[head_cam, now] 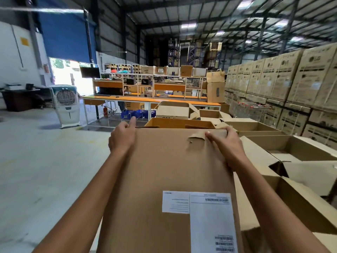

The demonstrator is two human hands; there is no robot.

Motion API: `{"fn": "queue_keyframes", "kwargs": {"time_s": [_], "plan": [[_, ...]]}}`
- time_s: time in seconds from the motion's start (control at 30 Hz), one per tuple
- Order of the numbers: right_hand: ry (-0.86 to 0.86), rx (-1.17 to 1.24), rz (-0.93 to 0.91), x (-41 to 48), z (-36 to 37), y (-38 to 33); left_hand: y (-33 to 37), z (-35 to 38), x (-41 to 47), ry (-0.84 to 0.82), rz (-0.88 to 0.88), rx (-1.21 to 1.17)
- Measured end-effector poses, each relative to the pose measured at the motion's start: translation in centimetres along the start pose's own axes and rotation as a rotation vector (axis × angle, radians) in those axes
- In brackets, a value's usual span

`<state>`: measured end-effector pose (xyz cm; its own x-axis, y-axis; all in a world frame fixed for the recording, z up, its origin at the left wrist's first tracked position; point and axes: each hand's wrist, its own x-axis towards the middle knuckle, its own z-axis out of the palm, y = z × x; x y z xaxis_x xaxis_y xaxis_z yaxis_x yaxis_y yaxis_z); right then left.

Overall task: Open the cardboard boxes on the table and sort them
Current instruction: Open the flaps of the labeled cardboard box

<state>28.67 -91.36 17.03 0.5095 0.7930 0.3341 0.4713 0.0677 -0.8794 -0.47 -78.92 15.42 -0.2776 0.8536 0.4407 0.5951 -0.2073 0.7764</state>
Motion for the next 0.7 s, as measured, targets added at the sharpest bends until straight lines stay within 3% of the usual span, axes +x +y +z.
{"fn": "queue_keyframes", "kwargs": {"time_s": [0.13,0.27,0.37,0.53,0.63,0.7], "plan": [[0.071,0.072,-0.13,-2.6,-1.0,-2.5,0.1,-2.8,-2.0,0.115,0.087,-0.253],[0.003,0.042,-0.072,-5.1,-0.3,0.0,-3.1,-2.4,-5.5,0.104,0.042,-0.337],[-0.089,-0.145,0.064,-7.6,0.7,3.9,-6.2,-0.8,-8.1,-0.006,0.023,-0.232],[-0.173,-0.334,0.021,-9.3,-0.3,5.6,-5.2,-0.6,-9.7,-0.09,0.06,-0.007],[-0.212,-0.478,-0.003,-8.6,-0.4,4.4,-3.0,-1.4,-9.3,-0.16,0.187,0.279],[-0.159,-0.567,-0.036,-7.8,0.1,3.1,-0.9,-1.7,-9.7,-0.157,0.378,0.25]]}}
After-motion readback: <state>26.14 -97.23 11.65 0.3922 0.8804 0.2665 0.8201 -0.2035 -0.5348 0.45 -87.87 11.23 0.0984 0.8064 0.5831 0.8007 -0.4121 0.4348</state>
